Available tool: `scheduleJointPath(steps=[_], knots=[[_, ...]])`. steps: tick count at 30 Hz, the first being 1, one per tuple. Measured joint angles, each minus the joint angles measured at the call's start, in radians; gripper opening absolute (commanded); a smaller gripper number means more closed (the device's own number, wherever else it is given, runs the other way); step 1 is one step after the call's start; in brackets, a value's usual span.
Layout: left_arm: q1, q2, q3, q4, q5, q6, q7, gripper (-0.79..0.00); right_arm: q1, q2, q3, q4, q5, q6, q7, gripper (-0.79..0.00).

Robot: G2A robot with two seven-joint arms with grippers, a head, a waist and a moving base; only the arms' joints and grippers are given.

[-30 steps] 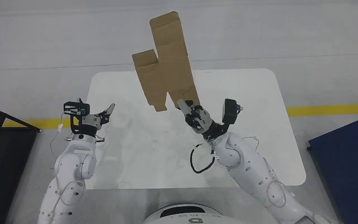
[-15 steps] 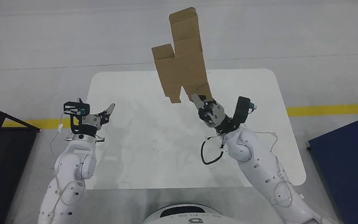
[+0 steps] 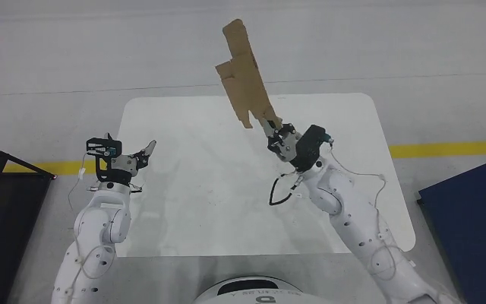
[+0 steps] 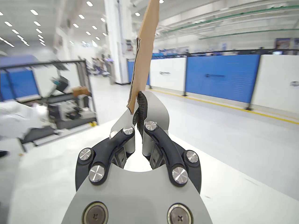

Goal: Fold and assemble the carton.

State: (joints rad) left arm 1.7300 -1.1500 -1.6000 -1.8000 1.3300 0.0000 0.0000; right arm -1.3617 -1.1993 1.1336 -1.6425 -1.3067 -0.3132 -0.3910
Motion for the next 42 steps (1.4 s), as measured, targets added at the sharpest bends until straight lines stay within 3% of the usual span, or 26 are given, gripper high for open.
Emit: scheduleJointPath(steps=[4,9,12,15,17,22,30,39,42], knots=[[0.000,0.000,0.000,0.000,0.000,0.000,0.000,0.000,-0.057,0.018,0.063,-0.121,-0.305,0.243,0.075,-0.785],[0.000,0.000,0.000,0.000,0.000,0.000,0.000,0.000,-0.181,0.031,0.094,-0.320,-0.876,0.529,0.286,-0.785],[0.000,0.000,0.000,0.000,0.000,0.000,0.000,0.000,-0.213,0.030,0.089,-0.368,-1.291,0.596,0.501,-0.785],[0.000,0.000,0.000,0.000,0.000,0.000,0.000,0.000,-0.214,0.022,0.038,-0.389,-1.635,0.577,0.704,-0.785],[0.000,0.000,0.000,0.000,0.000,0.000,0.000,0.000,-0.182,0.031,0.017,-0.386,-1.739,0.549,0.752,-0.785],[0.000,0.000,0.000,0.000,0.000,0.000,0.000,0.000,-0.077,0.102,-0.041,-0.348,-1.765,0.553,0.716,-0.785],[0.000,0.000,0.000,0.000,0.000,0.000,0.000,0.000,0.033,0.202,-0.188,-0.329,-1.765,0.553,0.847,-0.785],[0.000,0.000,0.000,0.000,0.000,0.000,0.000,0.000,0.126,0.268,-0.336,-0.323,-1.765,0.544,1.022,-0.785],[0.000,0.000,0.000,0.000,0.000,0.000,0.000,0.000,0.117,0.278,-0.385,-0.338,-1.765,0.595,1.048,-0.785]])
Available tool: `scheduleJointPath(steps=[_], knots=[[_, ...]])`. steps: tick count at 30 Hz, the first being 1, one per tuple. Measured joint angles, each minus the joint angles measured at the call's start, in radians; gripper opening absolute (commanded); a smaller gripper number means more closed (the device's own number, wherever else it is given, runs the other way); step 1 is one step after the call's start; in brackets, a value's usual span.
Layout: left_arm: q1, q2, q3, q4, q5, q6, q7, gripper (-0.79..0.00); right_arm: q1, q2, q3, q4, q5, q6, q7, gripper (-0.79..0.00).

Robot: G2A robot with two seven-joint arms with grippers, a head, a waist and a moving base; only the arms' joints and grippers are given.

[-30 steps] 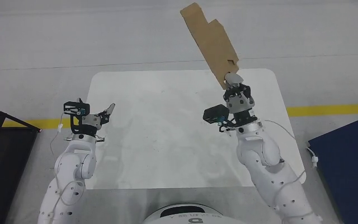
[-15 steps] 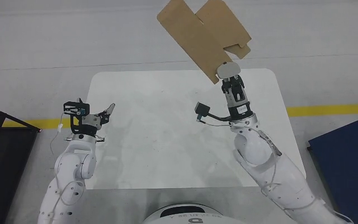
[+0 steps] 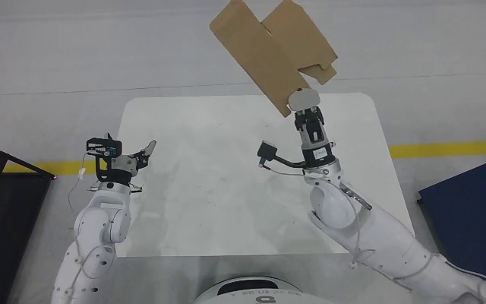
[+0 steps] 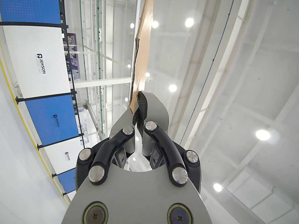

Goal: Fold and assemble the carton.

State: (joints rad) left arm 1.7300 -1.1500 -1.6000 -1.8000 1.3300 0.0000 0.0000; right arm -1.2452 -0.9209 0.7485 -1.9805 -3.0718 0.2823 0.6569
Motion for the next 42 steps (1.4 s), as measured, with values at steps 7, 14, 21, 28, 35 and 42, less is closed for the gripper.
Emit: scheduleJointPath(steps=[7,14,21,28,35,42], knots=[[0.000,0.000,0.000,0.000,0.000,0.000,0.000,0.000,-0.073,-0.014,-0.029,-0.034,0.373,0.304,-0.223,-0.785],[0.000,0.000,0.000,0.000,0.000,0.000,0.000,0.000,-0.070,-0.008,0.029,-0.006,1.192,0.112,-0.805,-0.785],[0.000,0.000,0.000,0.000,0.000,0.000,0.000,0.000,-0.070,-0.025,0.089,0.142,1.781,-0.244,-1.292,-0.785],[0.000,0.000,0.000,0.000,0.000,0.000,0.000,0.000,-0.031,-0.056,0.072,0.274,2.037,-0.529,-1.456,-0.785],[0.000,0.000,0.000,0.000,0.000,0.000,0.000,0.000,-0.015,-0.085,0.054,0.331,2.109,-0.662,-1.542,-0.785],[0.000,0.000,0.000,0.000,0.000,0.000,0.000,0.000,-0.008,-0.089,0.052,0.357,2.059,-0.655,-1.514,-0.785]])
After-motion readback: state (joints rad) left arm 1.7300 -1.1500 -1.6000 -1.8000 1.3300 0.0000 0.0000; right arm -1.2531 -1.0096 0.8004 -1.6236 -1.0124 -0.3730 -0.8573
